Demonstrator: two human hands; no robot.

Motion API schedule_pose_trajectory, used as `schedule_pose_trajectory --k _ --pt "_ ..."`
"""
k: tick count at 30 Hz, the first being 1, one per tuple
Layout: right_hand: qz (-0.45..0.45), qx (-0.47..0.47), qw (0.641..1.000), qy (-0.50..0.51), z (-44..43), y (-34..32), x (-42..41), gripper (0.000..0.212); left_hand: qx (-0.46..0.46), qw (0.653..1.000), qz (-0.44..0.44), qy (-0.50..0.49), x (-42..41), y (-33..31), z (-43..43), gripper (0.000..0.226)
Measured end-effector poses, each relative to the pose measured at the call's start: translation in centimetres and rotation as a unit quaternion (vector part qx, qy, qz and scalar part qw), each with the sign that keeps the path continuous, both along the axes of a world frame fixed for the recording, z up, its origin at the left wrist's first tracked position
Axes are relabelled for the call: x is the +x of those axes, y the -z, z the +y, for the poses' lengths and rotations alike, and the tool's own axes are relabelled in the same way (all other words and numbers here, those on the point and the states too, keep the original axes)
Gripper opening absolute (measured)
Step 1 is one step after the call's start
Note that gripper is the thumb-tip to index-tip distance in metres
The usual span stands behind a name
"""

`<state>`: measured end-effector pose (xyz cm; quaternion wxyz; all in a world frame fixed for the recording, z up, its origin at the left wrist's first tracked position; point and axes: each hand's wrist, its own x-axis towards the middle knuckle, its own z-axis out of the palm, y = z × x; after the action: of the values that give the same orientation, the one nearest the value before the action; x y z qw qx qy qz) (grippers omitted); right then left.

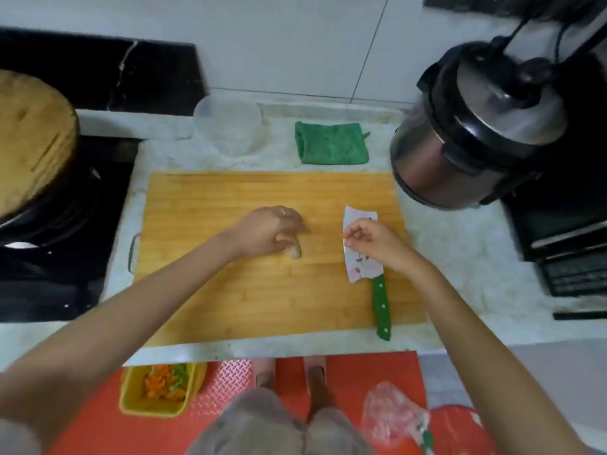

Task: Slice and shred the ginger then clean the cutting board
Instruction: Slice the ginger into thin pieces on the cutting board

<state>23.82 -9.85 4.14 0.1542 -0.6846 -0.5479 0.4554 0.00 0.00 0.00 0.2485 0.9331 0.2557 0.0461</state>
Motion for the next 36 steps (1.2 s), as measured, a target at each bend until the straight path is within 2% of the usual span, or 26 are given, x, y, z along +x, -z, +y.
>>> schedule_pose_trajectory --k 2,4,5,8,11,15,17,19,20,21,23,25,26,29,33,34,35,36 --pt "-0.036 -0.003 0.998 0.06 -1.4 1.7 0.0 0.01 0.026 0.999 0.034 0.026 0.1 0.9 -0.6 0.047" --pt "-0.092 -0.004 0.991 0.101 -3.2 3.5 -0.3 0.016 0.043 0.997 0.044 0.044 0.1 1.7 -1.5 0.038" --pt "-0.118 0.001 0.986 0.122 -4.0 4.3 -0.4 0.021 0.047 0.998 0.02 0.046 0.2 2.1 -1.6 0.032" --pt "-0.184 0.013 0.968 0.171 -5.6 5.2 -0.7 0.041 0.035 0.999 -0.025 0.013 0.0 2.0 -1.8 0.027" --pt "-0.193 -0.003 0.961 0.196 -6.5 5.9 -1.4 0.054 0.036 0.999 -0.015 -0.033 -0.2 2.4 -1.7 0.023" --pt "-0.255 -0.01 0.937 0.239 -7.4 6.2 -2.5 0.068 0.154 0.985 0.082 -0.02 0.4 2.5 -2.1 0.025" --pt "-0.276 -0.047 0.93 0.239 -7.8 6.5 -2.7 0.071 0.144 0.984 0.096 -0.039 0.4 2.5 -2.3 0.028" --pt "-0.268 -0.076 0.93 0.24 -8.3 6.8 -2.7 0.066 0.042 0.991 0.029 -0.128 0.2 2.3 -2.5 0.033" --pt "-0.263 -0.077 0.931 0.24 -8.4 6.9 -2.5 0.062 -0.05 0.982 -0.023 -0.182 0.1 1.9 -2.7 0.038" --pt "-0.257 -0.072 0.933 0.243 -8.5 6.9 -2.3 0.058 -0.155 0.956 -0.088 -0.231 0.1 1.5 -2.7 0.041" --pt "-0.232 -0.061 0.937 0.253 -8.6 6.7 -1.8 0.054 -0.353 0.862 -0.198 -0.305 0.0 0.5 -3.4 0.037" --pt "-0.202 -0.051 0.944 0.256 -8.6 6.2 -1.3 0.048 -0.474 0.781 -0.254 -0.317 0.0 -0.7 -4.6 0.036" --pt "-0.179 -0.044 0.948 0.259 -8.6 5.8 -1.2 0.041 -0.503 0.761 -0.265 -0.311 -0.1 -0.9 -5.0 0.036" --pt "-0.095 -0.006 0.965 0.243 -8.6 4.5 -1.3 0.012 -0.536 0.741 -0.276 -0.295 -0.1 -0.9 -5.8 0.036" --pt "0.012 -0.001 0.963 0.271 -8.3 3.6 -1.0 0.018 -0.585 0.683 -0.295 -0.323 1.1 -0.7 -6.5 0.042" --pt "0.035 -0.006 0.96 0.278 -8.3 3.7 -0.7 0.019 -0.588 0.681 -0.294 -0.323 1.3 -0.5 -6.8 0.048" --pt "0.048 -0.008 0.96 0.276 -8.3 3.8 -0.3 0.02 -0.58 0.694 -0.284 -0.319 1.5 -0.3 -7.0 0.059" --pt "0.057 -0.01 0.961 0.269 -8.3 3.9 0.2 0.024 -0.558 0.724 -0.264 -0.308 1.6 -0.1 -7.3 0.07"
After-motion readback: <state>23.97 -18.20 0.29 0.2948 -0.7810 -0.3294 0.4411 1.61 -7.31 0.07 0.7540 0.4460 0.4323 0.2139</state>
